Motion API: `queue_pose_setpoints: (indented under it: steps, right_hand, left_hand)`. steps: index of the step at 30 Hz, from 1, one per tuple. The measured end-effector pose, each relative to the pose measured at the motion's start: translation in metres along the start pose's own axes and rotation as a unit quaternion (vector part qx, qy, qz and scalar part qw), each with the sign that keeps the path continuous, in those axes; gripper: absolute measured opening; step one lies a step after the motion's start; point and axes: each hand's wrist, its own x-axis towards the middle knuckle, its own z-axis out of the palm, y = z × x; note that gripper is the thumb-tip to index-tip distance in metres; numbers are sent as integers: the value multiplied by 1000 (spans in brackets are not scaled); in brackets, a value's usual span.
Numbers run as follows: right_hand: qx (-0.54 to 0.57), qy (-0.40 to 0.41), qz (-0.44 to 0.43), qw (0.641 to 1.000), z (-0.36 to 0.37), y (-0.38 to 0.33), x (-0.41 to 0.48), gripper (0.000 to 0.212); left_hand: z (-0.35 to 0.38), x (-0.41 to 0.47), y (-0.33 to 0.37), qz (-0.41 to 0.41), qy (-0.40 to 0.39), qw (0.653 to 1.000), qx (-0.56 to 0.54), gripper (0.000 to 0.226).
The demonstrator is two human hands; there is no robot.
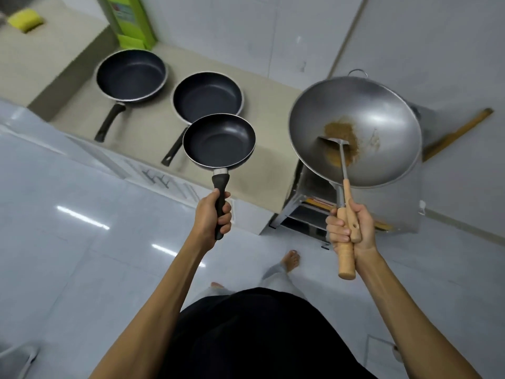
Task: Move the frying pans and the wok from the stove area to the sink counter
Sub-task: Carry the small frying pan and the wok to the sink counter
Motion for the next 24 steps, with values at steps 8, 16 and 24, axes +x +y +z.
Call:
queue_pose_setpoints:
  steps: [8,16,24]
  right_hand:
    - [-69,-84,83,991,89,80,25,36]
    - [-156,-127,150,968,188,117,83,36]
    - [-205,-160,214,942,312,143,186,35]
  left_hand:
    - [-108,-35,41,59,46,996,-52,31]
    - [-181,-30,95,127,125,978,-107,31]
    - [-265,6,174,163,208,956,-124,31]
